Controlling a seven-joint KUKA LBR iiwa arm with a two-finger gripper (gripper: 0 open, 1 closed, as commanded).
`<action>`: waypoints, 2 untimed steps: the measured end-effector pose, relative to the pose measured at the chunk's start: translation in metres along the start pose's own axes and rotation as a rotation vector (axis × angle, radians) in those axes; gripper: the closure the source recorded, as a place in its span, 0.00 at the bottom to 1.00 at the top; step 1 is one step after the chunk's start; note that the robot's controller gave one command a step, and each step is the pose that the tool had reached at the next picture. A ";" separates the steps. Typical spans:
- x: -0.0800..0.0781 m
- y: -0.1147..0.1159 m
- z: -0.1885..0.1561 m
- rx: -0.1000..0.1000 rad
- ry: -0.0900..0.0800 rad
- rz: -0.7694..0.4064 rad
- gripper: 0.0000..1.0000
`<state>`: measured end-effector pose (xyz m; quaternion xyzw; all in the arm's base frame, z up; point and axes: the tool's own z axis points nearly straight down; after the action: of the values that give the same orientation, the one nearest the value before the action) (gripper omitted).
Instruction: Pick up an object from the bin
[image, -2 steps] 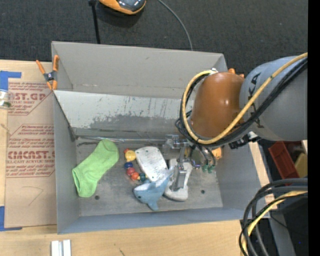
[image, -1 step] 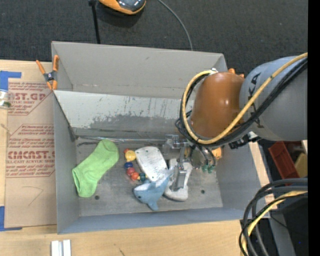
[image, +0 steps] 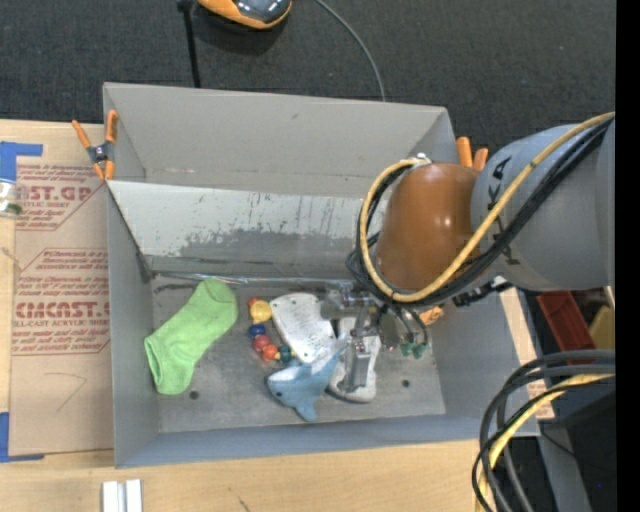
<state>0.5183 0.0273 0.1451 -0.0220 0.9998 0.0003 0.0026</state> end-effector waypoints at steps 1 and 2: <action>0.016 0.009 0.024 -0.001 0.003 -0.148 0.00; 0.019 0.010 0.032 0.000 0.003 -0.208 0.00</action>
Offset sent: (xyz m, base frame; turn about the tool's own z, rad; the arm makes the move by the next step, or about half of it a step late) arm -0.0207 0.0087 -0.0349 -0.2545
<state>0.4987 0.0364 0.1134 -0.1259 0.9920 0.0002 0.0012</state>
